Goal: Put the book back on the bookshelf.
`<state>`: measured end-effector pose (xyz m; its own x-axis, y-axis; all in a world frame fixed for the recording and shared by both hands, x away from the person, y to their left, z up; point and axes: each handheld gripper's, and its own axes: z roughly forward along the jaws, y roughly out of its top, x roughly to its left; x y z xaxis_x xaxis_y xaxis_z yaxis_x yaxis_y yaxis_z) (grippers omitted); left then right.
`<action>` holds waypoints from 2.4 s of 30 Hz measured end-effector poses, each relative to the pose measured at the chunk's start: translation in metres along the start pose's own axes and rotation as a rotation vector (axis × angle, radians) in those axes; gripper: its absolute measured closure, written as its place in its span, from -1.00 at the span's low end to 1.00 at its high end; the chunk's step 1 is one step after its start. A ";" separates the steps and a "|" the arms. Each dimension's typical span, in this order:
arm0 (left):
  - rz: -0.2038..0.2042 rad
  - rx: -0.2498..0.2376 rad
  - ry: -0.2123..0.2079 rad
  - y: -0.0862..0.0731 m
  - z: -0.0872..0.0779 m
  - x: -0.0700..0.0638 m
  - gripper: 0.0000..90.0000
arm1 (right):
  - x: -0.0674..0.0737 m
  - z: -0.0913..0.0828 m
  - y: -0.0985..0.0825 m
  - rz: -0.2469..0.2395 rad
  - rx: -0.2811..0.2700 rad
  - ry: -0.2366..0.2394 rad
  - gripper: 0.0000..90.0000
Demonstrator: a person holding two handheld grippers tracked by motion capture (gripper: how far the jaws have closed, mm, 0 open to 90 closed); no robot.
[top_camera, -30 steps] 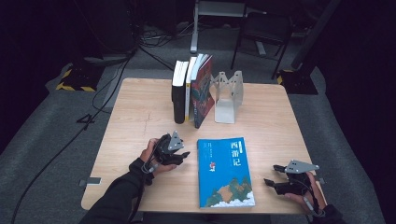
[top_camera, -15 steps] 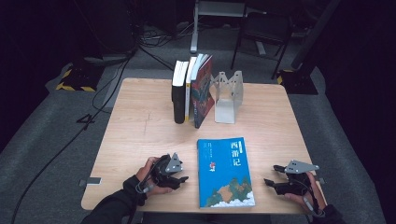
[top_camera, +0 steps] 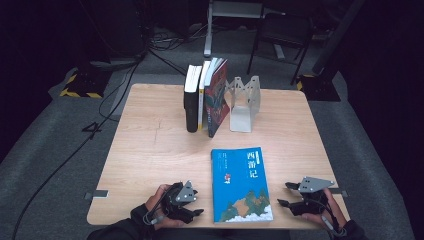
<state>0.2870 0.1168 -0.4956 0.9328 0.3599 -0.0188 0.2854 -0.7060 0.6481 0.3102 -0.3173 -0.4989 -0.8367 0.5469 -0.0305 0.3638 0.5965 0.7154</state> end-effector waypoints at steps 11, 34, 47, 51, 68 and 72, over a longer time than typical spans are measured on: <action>0.038 0.003 -0.046 0.004 0.006 -0.020 -0.41 | 0.008 0.003 0.004 -0.038 0.009 0.044 -0.33; 0.034 -0.004 -0.030 0.020 0.023 -0.030 -0.57 | 0.008 0.006 0.006 -0.032 0.005 0.048 -0.39; -0.011 0.005 0.005 0.014 0.014 -0.014 -0.42 | 0.009 0.004 0.011 -0.005 -0.013 0.031 -0.32; -0.026 0.017 0.022 0.012 0.012 -0.006 -0.47 | 0.010 0.001 0.014 0.008 -0.038 0.027 -0.32; -0.076 0.044 0.087 0.007 0.004 0.022 -0.62 | 0.026 0.001 0.036 -0.020 -0.046 0.006 -0.24; -0.102 0.049 0.101 0.005 0.003 0.030 -0.63 | 0.031 0.005 0.038 -0.053 -0.025 -0.001 -0.24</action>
<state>0.3167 0.1221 -0.4945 0.8724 0.4888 -0.0047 0.3902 -0.6905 0.6091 0.2999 -0.2747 -0.4767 -0.8539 0.5157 -0.0697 0.3088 0.6100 0.7297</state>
